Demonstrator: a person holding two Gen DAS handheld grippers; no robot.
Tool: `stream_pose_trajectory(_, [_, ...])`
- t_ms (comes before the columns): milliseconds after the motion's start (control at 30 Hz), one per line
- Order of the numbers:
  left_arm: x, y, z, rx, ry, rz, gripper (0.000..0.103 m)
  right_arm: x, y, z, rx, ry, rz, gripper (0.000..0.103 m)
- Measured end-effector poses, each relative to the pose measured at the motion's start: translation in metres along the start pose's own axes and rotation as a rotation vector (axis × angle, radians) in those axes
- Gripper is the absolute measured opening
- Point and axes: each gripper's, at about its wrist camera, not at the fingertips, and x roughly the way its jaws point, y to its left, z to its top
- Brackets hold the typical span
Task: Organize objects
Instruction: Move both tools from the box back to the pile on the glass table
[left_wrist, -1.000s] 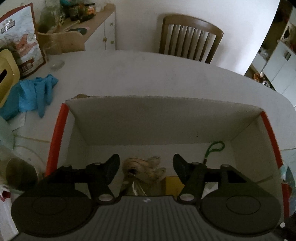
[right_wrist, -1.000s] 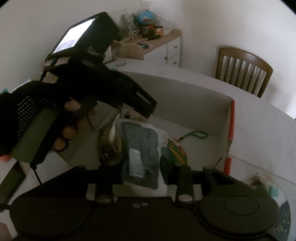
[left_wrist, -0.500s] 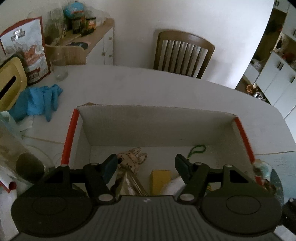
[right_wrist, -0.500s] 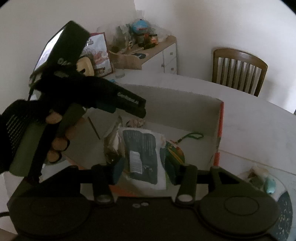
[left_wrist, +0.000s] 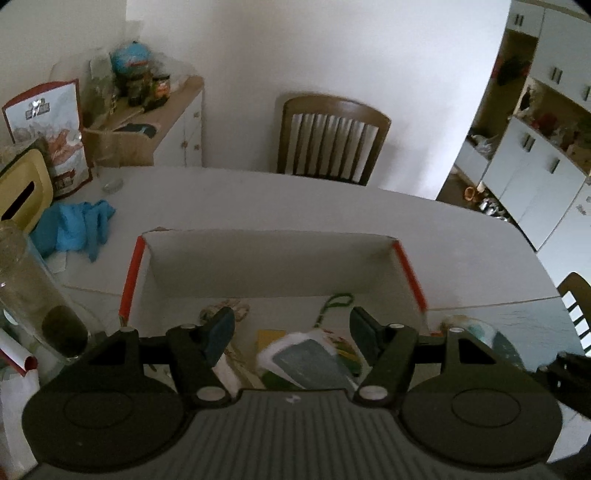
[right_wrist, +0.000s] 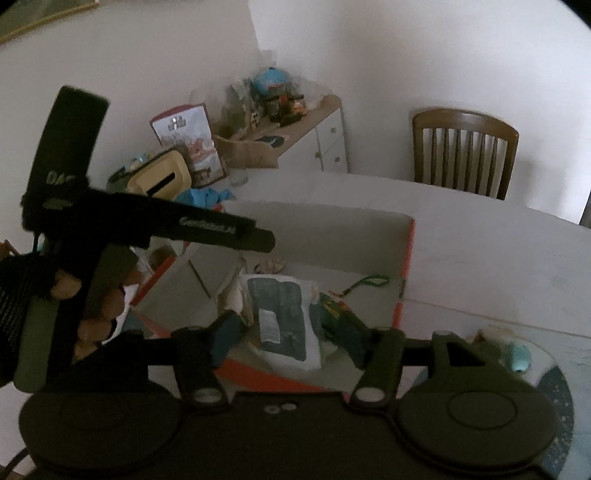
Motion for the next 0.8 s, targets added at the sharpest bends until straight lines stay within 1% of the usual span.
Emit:
stream_pose_trajectory(67, [-0.008,-0.008,-0.003,0.008,-0.013,-0.004,0.077,-0.009,-0.004,-0.001,0.003,-0.016,0.006,0.065])
stream_pose_trajectory(100, [-0.012,-0.012,-0.005,0.011,-0.022,-0.007,0.078,-0.014,-0.006,-0.003,0.005,-0.025,0.009,0.066])
stream_pose_trajectory(167, [-0.020,-0.021,-0.009,0.022,-0.036,-0.014,0.078,-0.024,-0.012,-0.004,0.011,-0.043,0.015,0.074])
stream_pose_trajectory(300, [-0.031,-0.042,-0.016,0.044,-0.055,-0.014,0.082,-0.048,-0.027,-0.008,0.031,-0.076,0.022,0.081])
stream_pose_trajectory(367, [-0.037,-0.053,-0.021,0.045,-0.075,0.000,0.082,-0.063,-0.037,-0.014,0.034,-0.098,0.019,0.091])
stream_pose_trajectory(433, [-0.042,-0.063,-0.025,0.035,-0.092,0.001,0.084,-0.076,-0.048,-0.020,0.044,-0.119,0.009,0.101])
stream_pose_trajectory(567, [-0.048,-0.089,-0.034,0.046,-0.112,-0.005,0.086,-0.099,-0.079,-0.035,0.077,-0.131,-0.012,0.101])
stream_pose_trajectory(800, [-0.039,-0.135,-0.055,0.076,-0.104,-0.031,0.086,-0.120,-0.132,-0.061,0.081,-0.098,-0.094,0.101])
